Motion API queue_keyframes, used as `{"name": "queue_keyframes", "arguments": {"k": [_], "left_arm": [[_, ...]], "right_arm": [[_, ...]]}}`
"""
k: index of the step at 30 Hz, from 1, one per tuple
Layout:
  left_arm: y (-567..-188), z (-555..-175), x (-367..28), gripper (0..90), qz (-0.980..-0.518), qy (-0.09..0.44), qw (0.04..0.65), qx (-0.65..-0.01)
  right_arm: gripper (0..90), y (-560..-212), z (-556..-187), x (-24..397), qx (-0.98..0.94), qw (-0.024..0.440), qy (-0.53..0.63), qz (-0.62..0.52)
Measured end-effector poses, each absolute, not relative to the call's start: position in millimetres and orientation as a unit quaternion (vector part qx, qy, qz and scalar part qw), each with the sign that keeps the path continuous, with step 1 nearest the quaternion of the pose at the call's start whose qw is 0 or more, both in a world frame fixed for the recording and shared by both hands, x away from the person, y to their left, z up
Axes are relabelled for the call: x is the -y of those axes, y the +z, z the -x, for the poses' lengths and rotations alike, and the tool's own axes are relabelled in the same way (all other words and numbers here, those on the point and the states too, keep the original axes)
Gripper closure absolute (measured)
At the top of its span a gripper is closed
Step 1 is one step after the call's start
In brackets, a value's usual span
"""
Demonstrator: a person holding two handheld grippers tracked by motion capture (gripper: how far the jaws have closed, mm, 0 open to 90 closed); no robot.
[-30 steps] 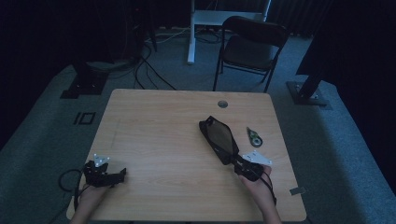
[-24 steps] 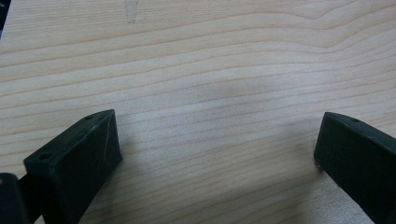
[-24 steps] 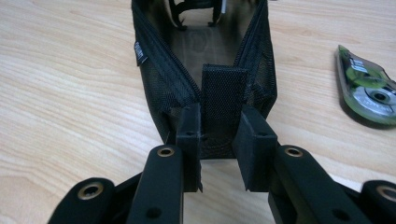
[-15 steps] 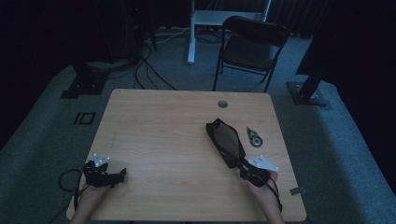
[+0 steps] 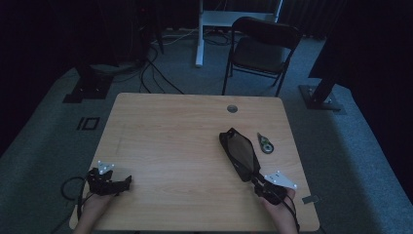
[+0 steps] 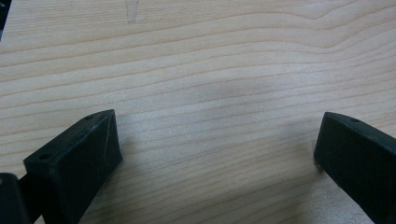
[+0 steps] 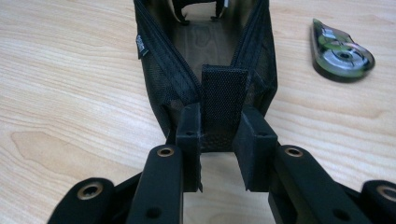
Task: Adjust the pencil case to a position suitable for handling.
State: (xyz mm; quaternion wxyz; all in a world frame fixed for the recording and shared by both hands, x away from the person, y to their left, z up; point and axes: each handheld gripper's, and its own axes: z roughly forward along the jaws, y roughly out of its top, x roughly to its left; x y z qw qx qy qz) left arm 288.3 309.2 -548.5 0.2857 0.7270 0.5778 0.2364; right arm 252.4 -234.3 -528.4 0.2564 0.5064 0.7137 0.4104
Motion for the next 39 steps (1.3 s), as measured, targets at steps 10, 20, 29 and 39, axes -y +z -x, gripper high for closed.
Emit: {"name": "queue_keyframes", "arguments": {"k": [10,20,29,39], "left_arm": [[-548,-288,-309,0.6,-0.727,0.236,0.286,-0.578],[-548,-288,-309,0.6,-0.727,0.236,0.286,-0.578],[-548,-288,-309,0.6,-0.727,0.236,0.286,-0.578],[-548,-288,-309,0.6,-0.727,0.236,0.286,-0.578]], "right_arm": [[72.5,-526,-233,223,-0.715,0.255,0.413,-0.503],[61.4,-523,-228,209,-0.725,0.268,0.412,-0.482],[51.5,-510,-231,214,-0.725,0.265,0.432,-0.467],[37.9,-488,-240,220,-0.710,0.277,0.459,-0.457]]}}
